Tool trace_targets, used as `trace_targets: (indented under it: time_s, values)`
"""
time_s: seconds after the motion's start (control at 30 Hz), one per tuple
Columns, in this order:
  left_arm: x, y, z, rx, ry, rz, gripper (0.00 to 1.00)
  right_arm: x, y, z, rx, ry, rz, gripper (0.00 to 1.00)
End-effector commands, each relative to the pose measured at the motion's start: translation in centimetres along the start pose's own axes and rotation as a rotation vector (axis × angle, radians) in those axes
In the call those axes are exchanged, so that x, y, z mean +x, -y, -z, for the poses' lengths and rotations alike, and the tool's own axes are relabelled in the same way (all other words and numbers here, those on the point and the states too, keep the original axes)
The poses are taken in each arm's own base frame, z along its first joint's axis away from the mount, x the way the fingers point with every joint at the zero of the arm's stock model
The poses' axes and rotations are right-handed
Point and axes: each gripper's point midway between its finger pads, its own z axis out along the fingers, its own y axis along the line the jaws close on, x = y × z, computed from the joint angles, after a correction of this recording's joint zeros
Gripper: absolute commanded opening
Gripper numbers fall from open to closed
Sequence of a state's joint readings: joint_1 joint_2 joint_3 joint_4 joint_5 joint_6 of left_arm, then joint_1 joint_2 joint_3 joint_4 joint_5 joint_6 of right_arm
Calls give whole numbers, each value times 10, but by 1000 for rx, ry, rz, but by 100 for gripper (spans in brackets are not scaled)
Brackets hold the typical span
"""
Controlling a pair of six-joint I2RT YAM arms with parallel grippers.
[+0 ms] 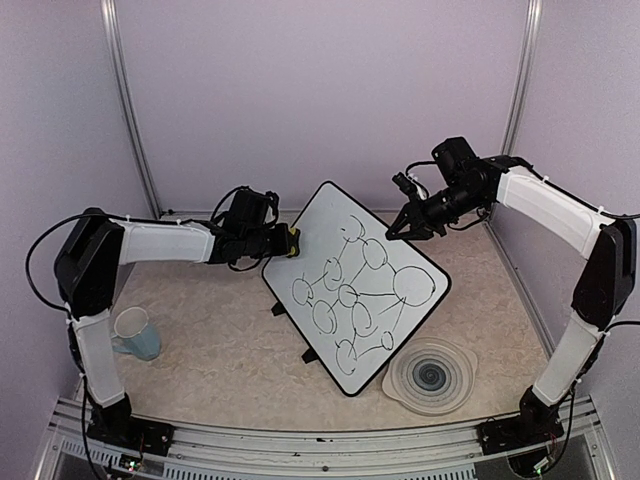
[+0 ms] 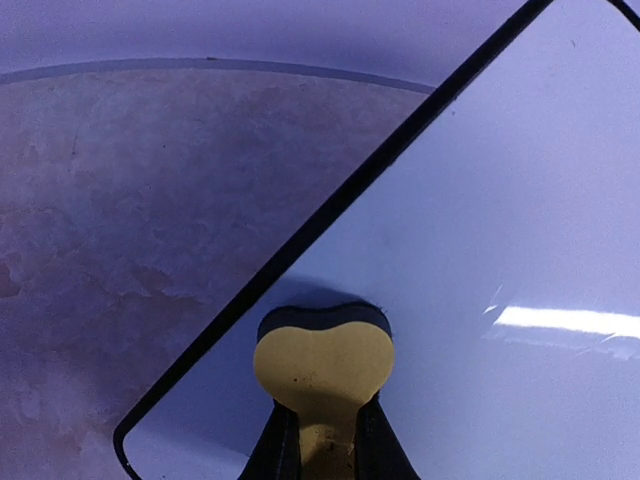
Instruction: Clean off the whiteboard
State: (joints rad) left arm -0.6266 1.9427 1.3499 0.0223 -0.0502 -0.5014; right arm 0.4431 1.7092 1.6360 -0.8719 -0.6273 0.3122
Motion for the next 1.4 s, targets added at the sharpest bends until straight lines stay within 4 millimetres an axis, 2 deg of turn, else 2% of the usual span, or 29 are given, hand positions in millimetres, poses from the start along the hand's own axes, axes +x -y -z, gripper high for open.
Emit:
trace_targets:
  time_s: [0.0,0.1,0.17,0.23,0.3,0.43,0.5,0.57,0.67,0.8,0.87,0.93,1.13,1.33,1.37]
  values:
    - [97,15,7,72,-226,-122,0,-7,-21,4,-51,39,137,0]
    - [132,45,20,164,-275,-207,0,-6,-20,5,-48,43,135,0]
    - [157,58,28,201,-304,-230,0,-5,-19,5,-44,42,134,0]
    - [173,71,36,247,-318,-226,0,-4,-19,5,-44,40,128,0]
    - [173,76,38,254,-308,-202,0,-3,-20,6,-44,43,124,0]
    - [127,81,40,235,-181,-181,0,-4,-20,7,-43,50,115,0]
    - [110,65,38,187,-141,-125,0,-4,-19,7,-39,50,107,0]
    - [110,36,34,117,-141,-51,0,-5,-17,7,-30,53,101,0]
    - [135,-10,31,5,-183,60,0,-4,-15,7,-12,56,95,0]
    - [165,-37,30,-54,-225,150,0,-3,-8,6,12,52,77,0]
    - [173,-40,29,-65,-239,153,0,-3,-8,5,11,49,67,0]
    - [174,-23,30,-17,-238,119,0,-1,-6,2,9,40,57,0]
    - [147,86,49,256,-178,-54,0,2,-6,0,-1,33,44,0]
    - [108,156,55,334,-133,-124,0,0,-11,2,-21,40,44,0]
    - [109,165,52,341,-138,-144,0,0,-12,2,-26,42,41,0]
